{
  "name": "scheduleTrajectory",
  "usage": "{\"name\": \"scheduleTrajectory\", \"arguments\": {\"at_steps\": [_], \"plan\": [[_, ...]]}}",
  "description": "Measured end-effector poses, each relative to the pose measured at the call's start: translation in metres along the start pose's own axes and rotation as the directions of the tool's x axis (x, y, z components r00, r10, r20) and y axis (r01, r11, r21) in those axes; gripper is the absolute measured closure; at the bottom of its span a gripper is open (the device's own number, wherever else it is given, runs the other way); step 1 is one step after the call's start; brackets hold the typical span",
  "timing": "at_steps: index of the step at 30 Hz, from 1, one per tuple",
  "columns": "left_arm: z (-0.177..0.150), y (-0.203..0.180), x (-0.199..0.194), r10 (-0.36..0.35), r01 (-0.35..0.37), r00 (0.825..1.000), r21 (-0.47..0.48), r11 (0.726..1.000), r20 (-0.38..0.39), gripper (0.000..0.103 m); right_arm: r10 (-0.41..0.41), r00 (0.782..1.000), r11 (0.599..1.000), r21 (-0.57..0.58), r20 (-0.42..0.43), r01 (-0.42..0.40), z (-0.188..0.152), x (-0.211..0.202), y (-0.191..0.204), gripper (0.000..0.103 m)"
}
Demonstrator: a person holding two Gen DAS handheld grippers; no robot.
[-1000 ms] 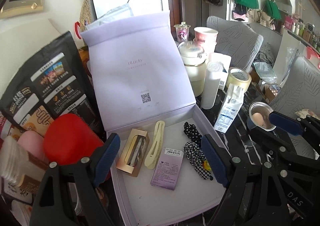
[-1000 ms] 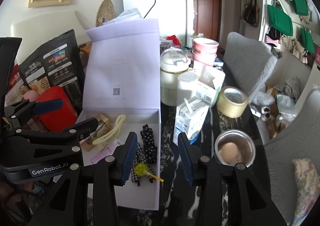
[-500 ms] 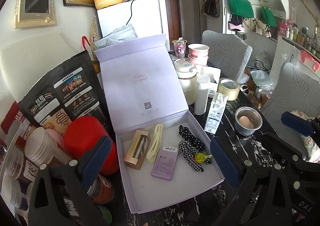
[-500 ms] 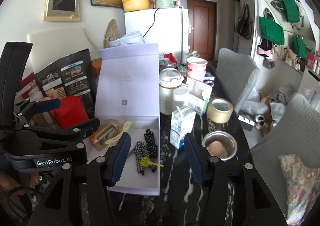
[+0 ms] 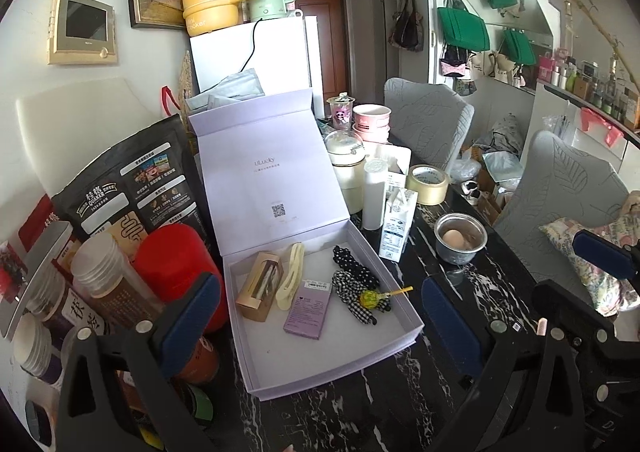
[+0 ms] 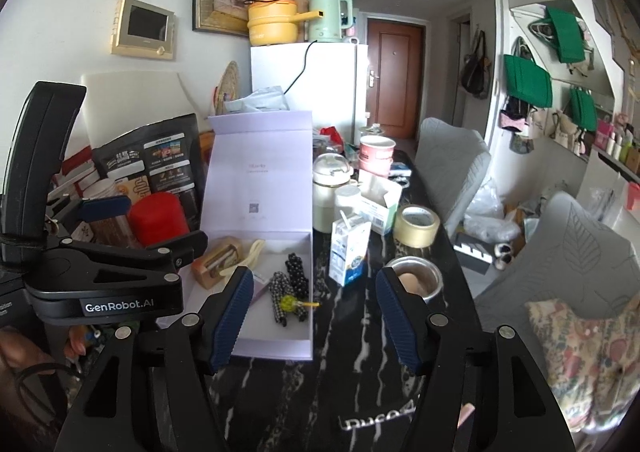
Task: Organize rigid objects
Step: 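Open both grippers and move them back toward the black strip and pink tube, then grasp the black PUCO strip with the left gripper while the right gripper grasps the pink tube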
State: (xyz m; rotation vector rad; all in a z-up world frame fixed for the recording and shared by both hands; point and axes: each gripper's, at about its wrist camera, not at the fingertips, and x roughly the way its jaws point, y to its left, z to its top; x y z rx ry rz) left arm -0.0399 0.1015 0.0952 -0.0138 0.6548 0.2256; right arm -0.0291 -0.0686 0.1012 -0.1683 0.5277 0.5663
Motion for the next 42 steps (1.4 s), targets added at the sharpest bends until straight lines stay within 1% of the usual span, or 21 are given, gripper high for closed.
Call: {"name": "scheduleTrajectory", "arguments": {"at_steps": [5, 9, 13, 15, 20, 24, 28, 32, 39, 42], "plan": [[-0.014, -0.012, -0.014, -0.038, 0.038, 0.999, 0.035, 0.999, 0.021, 0.0, -0.025, 1.0, 1.0, -0.008, 0.002, 0.025, -0.016, -0.019, 0.003, 0.037], [-0.024, -0.022, -0.021, -0.065, 0.063, 0.998, 0.07, 0.996, 0.021, 0.0, -0.038, 0.999, 0.999, 0.001, -0.001, 0.038, -0.029, -0.029, 0.002, 0.037], [-0.035, -0.029, -0.026, -0.09, 0.088, 0.996, 0.078, 0.993, 0.022, 0.0, -0.06, 0.998, 0.998, 0.009, -0.003, 0.06, -0.043, -0.041, 0.001, 0.037], [-0.04, -0.032, -0.029, -0.1, 0.099, 0.995, 0.077, 0.992, 0.02, 0.0, -0.062, 0.998, 0.998, 0.012, -0.005, 0.062, -0.049, -0.045, 0.001, 0.037], [-0.054, -0.044, -0.032, -0.122, 0.119, 0.992, 0.113, 0.986, 0.016, 0.0, -0.06, 0.998, 0.998, 0.028, -0.022, 0.06, -0.064, -0.052, -0.002, 0.037], [-0.063, -0.052, -0.031, -0.165, 0.164, 0.986, 0.133, 0.977, -0.007, 0.001, -0.064, 0.997, 0.997, 0.03, -0.036, 0.065, -0.077, -0.055, -0.003, 0.037], [-0.073, -0.064, -0.026, -0.189, 0.191, 0.981, 0.159, 0.969, -0.031, 0.0, -0.065, 0.996, 0.996, 0.05, -0.055, 0.068, -0.092, -0.053, -0.008, 0.037], [-0.082, -0.079, -0.019, -0.208, 0.215, 0.976, 0.184, 0.959, -0.057, 0.001, -0.087, 0.994, 0.993, 0.073, -0.064, 0.092, -0.104, -0.054, -0.014, 0.037], [-0.09, -0.104, -0.005, -0.266, 0.283, 0.959, 0.217, 0.934, -0.102, 0.001, -0.118, 0.988, 0.987, 0.095, -0.098, 0.128, -0.124, -0.053, -0.03, 0.037], [-0.092, -0.116, 0.002, -0.295, 0.316, 0.947, 0.228, 0.921, -0.123, 0.001, -0.131, 0.985, 0.983, 0.115, -0.115, 0.144, -0.133, -0.053, -0.039, 0.037]]}}
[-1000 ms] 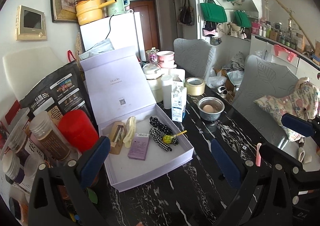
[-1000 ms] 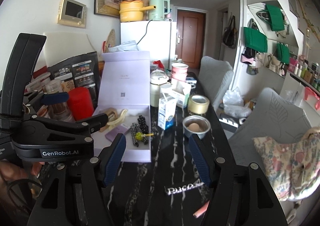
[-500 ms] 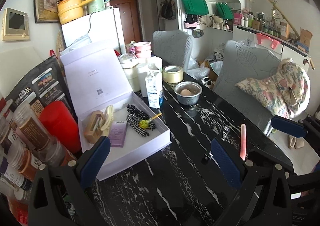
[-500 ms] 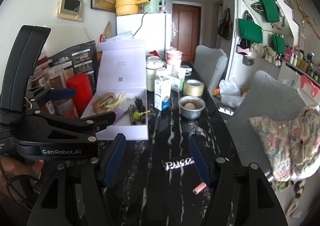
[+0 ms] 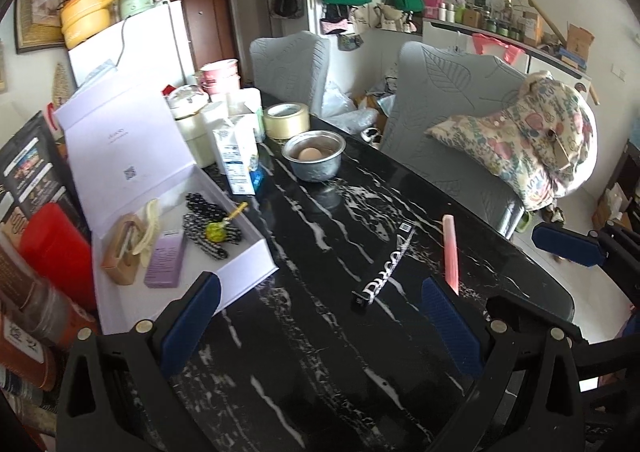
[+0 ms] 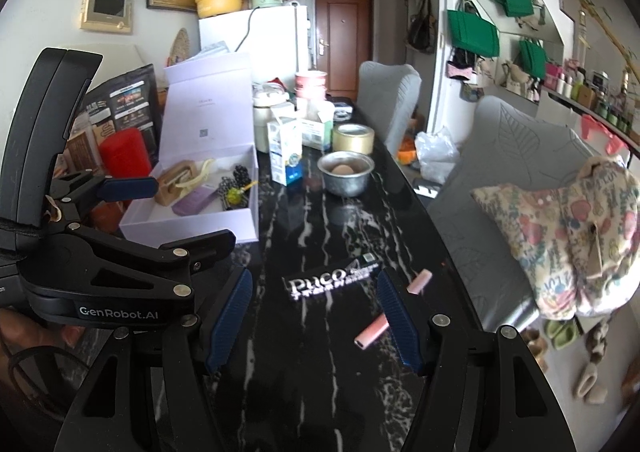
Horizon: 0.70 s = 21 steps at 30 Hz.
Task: Organize rigid objects
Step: 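Grasp the black PUCO strip with the left gripper while the right gripper grasps the pink tube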
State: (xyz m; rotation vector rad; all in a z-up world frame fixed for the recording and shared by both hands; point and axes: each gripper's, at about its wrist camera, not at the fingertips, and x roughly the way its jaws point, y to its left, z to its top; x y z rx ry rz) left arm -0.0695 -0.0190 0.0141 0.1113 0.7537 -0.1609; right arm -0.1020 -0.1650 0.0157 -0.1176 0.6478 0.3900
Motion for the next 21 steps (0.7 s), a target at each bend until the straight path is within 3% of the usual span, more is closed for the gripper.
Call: {"name": "scheduleTrajectory", "arguments": {"at_steps": [13, 21], "plan": [[0.005, -0.038, 0.053, -0.08, 0.085, 0.994, 0.069, 0.994, -0.071, 0.001, -0.092, 0.993, 0.99, 0.102, -0.075, 0.1, -0.027, 0.02, -0.048, 0.037], [0.006, -0.057, 0.086, -0.093, 0.108, 0.988, 0.117, 0.987, -0.125, 0.001, -0.123, 0.985, 0.979, 0.15, -0.117, 0.14, -0.039, 0.033, -0.072, 0.037]]}}
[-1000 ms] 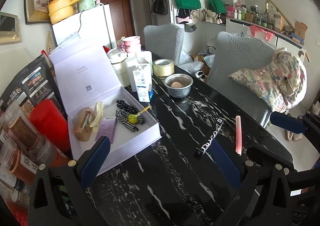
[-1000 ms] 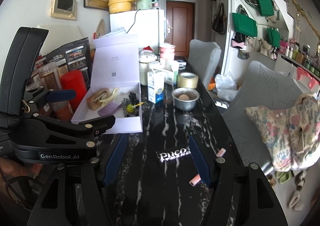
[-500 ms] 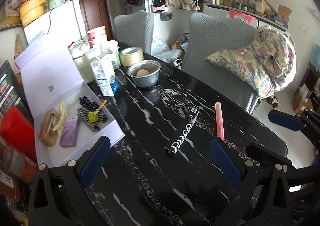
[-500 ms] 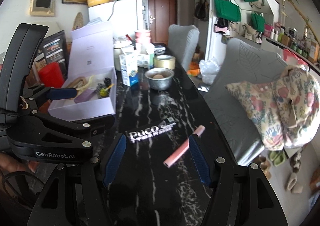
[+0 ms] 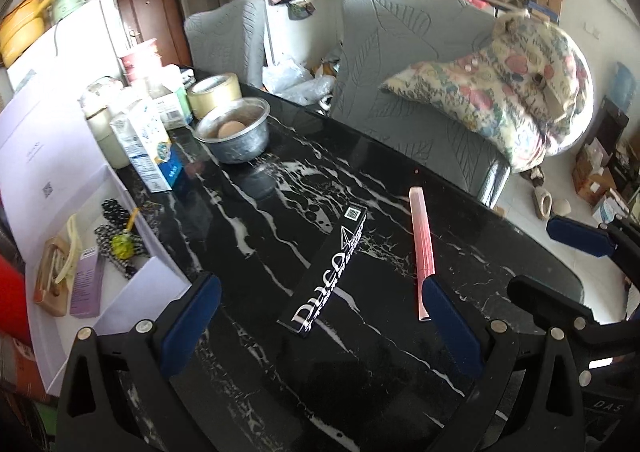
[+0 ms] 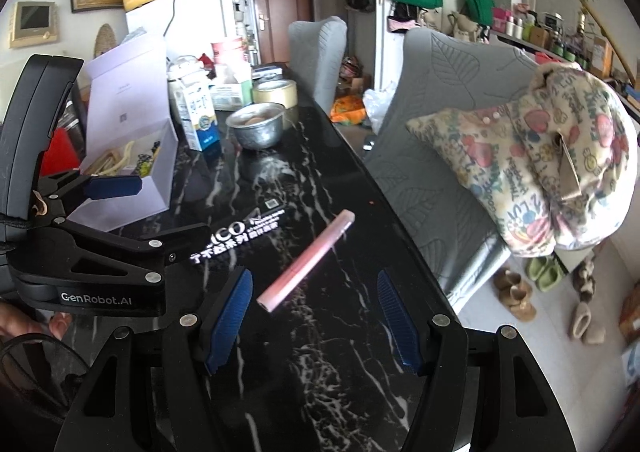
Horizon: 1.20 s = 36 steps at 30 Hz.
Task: Organize rigid objects
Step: 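Grasp the black PUCO strip with the left gripper while the right gripper grasps the pink tube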
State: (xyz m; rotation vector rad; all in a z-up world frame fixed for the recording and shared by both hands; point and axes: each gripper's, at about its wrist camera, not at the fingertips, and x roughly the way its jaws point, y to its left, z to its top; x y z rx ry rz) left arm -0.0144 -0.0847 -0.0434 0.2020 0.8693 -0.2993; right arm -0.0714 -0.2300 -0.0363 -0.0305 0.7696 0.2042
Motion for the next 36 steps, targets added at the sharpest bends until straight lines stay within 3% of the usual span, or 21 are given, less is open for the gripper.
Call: {"name": "scheduleTrajectory", "arguments": {"at_steps": [5, 11, 20, 30, 36], "plan": [[0.001, 0.003, 0.023, 0.0, 0.0, 0.999, -0.006, 1.0, -0.035, 0.001, -0.009, 0.999, 1.0, 0.013, -0.039, 0.01, -0.003, 0.018, -0.007, 0.037], [0.004, 0.012, 0.043, 0.058, -0.059, 0.997, -0.009, 0.998, -0.046, 0.001, -0.01, 0.998, 1.0, 0.013, -0.064, 0.011, -0.005, 0.032, -0.011, 0.037], [0.009, 0.01, 0.072, 0.08, -0.077, 0.994, 0.047, 0.996, -0.071, 0.001, 0.011, 0.995, 1.0, 0.018, -0.1, -0.01, -0.003, 0.053, -0.012, 0.037], [0.015, 0.016, 0.088, 0.135, -0.13, 0.986, 0.06, 0.99, -0.093, 0.0, 0.025, 0.994, 1.0, 0.014, -0.103, -0.024, 0.004, 0.064, -0.015, 0.037], [0.019, 0.032, 0.089, 0.11, -0.111, 0.99, -0.008, 0.994, -0.089, 0.0, 0.035, 0.994, 0.999, 0.022, -0.108, -0.033, 0.007, 0.07, -0.019, 0.037]]}}
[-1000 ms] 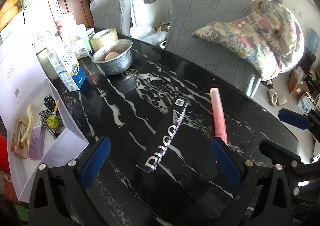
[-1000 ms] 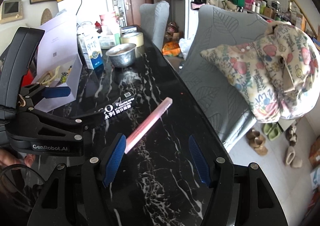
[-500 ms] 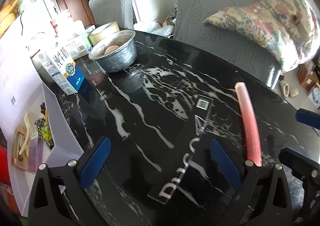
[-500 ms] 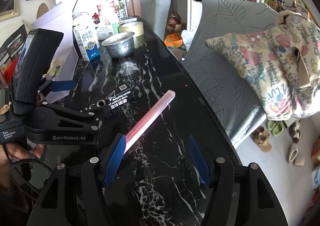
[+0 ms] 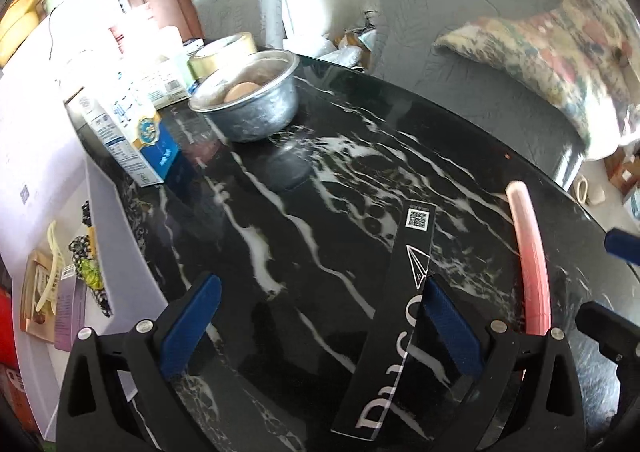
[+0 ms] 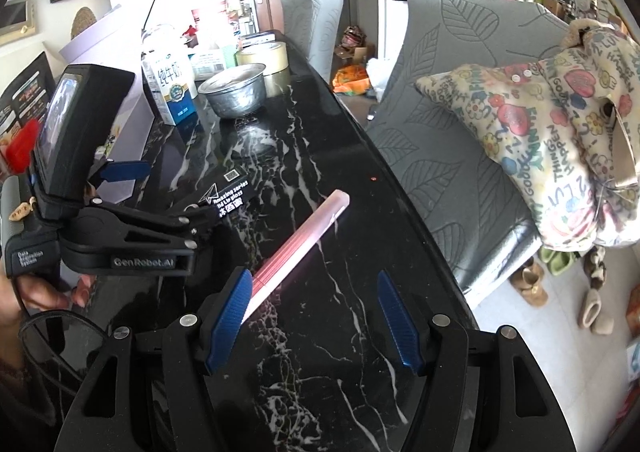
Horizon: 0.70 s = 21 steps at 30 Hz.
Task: Organize rigid objects
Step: 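Grasp the black PUCO strip with the left gripper while the right gripper grasps the pink tube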
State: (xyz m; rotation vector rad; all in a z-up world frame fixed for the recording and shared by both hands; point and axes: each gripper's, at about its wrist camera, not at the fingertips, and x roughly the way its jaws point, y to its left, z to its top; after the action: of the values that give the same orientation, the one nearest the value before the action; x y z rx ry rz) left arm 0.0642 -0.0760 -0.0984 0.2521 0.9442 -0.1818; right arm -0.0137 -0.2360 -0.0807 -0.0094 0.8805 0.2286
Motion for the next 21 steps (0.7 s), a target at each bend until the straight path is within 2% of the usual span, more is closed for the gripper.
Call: {"name": "scheduleTrajectory", "arguments": {"at_steps": [8, 12, 14, 16, 18, 21], "plan": [[-0.004, 0.016, 0.001, 0.022, -0.022, 1.0, -0.028, 0.999, -0.011, 0.001, 0.021, 0.999, 1.0, 0.015, -0.026, -0.021, 0.002, 0.013, 0.001, 0.037], [-0.009, 0.016, 0.002, -0.034, 0.033, 0.999, -0.035, 0.999, -0.022, 0.002, 0.033, 0.999, 0.999, -0.005, -0.036, -0.034, 0.004, 0.019, 0.01, 0.038], [-0.01, 0.015, 0.006, -0.057, 0.055, 0.998, -0.043, 0.998, -0.038, 0.028, 0.028, 0.999, 1.0, -0.011, -0.042, -0.029, 0.005, 0.023, 0.013, 0.041], [-0.01, 0.019, 0.004, -0.101, 0.097, 0.994, -0.084, 0.992, -0.04, 0.035, 0.03, 0.998, 1.0, -0.005, -0.05, -0.03, 0.006, 0.027, 0.016, 0.044], [-0.01, 0.019, 0.002, -0.103, 0.099, 0.994, -0.089, 0.991, -0.036, 0.038, 0.027, 0.998, 1.0, 0.011, -0.051, -0.026, 0.007, 0.028, 0.015, 0.048], [-0.012, 0.017, -0.001, -0.118, 0.115, 0.992, -0.092, 0.989, -0.031, 0.049, 0.001, 0.999, 1.0, 0.027, -0.041, 0.001, 0.009, 0.029, 0.015, 0.051]]}}
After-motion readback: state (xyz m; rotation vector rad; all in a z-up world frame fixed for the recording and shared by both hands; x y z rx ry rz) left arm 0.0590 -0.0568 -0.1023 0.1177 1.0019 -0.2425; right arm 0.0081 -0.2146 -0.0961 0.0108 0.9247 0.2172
